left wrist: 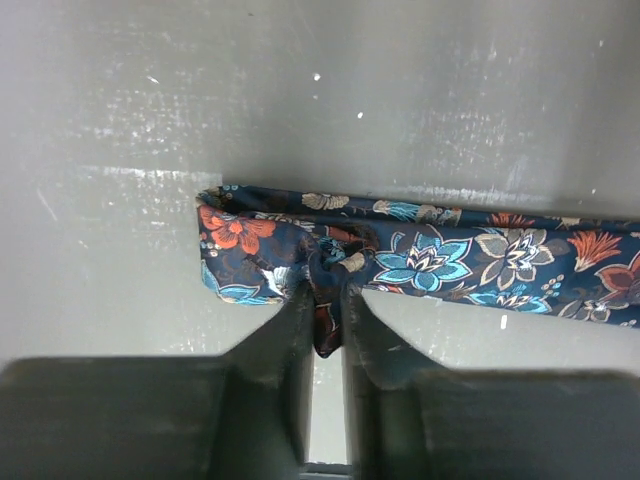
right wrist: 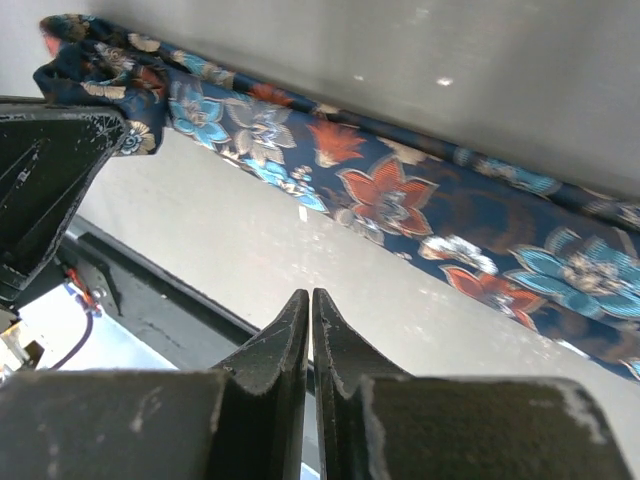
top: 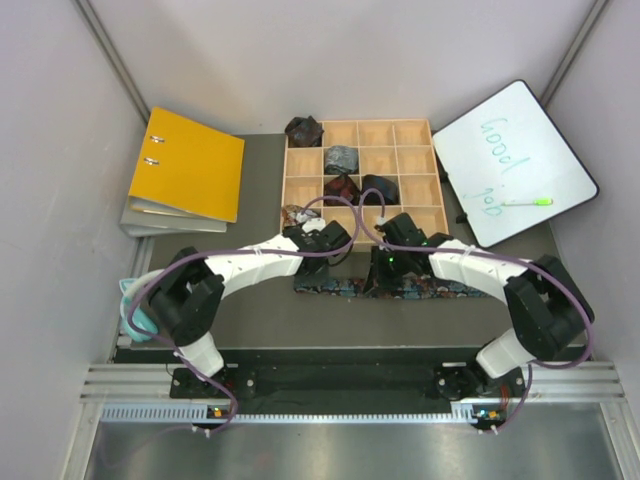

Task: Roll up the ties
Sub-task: Roll the tie at the center of the board.

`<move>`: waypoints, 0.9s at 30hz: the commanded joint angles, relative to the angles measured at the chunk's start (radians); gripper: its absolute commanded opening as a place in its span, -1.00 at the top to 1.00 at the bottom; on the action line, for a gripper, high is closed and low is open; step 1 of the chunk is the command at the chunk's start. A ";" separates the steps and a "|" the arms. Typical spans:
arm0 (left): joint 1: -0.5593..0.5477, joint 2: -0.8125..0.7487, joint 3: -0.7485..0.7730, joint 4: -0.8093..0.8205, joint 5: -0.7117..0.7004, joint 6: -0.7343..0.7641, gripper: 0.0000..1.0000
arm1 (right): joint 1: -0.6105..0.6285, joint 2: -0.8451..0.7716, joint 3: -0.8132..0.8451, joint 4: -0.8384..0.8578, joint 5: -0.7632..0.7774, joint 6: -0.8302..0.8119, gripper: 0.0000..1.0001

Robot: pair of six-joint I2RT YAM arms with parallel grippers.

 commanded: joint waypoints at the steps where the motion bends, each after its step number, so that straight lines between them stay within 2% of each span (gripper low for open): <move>1: -0.004 0.008 0.021 0.033 0.037 0.004 0.23 | -0.018 -0.057 -0.005 -0.014 0.030 -0.036 0.89; 5: -0.004 -0.009 0.020 0.051 0.052 0.011 -0.17 | -0.018 -0.065 0.001 -0.016 0.030 -0.033 0.89; 6: -0.004 -0.017 0.021 0.050 0.051 0.014 -0.21 | -0.018 -0.065 0.001 -0.019 0.030 -0.033 0.89; 14: -0.001 -0.078 0.050 0.031 0.054 0.036 -0.42 | -0.019 -0.085 0.042 -0.028 0.013 -0.018 0.89; 19: 0.032 -0.132 0.066 0.004 0.063 0.054 -0.54 | -0.013 -0.092 0.048 0.058 -0.087 0.037 0.89; 27: 0.142 -0.308 -0.060 0.030 0.105 0.135 -0.57 | 0.062 -0.014 0.140 0.185 -0.148 0.148 0.95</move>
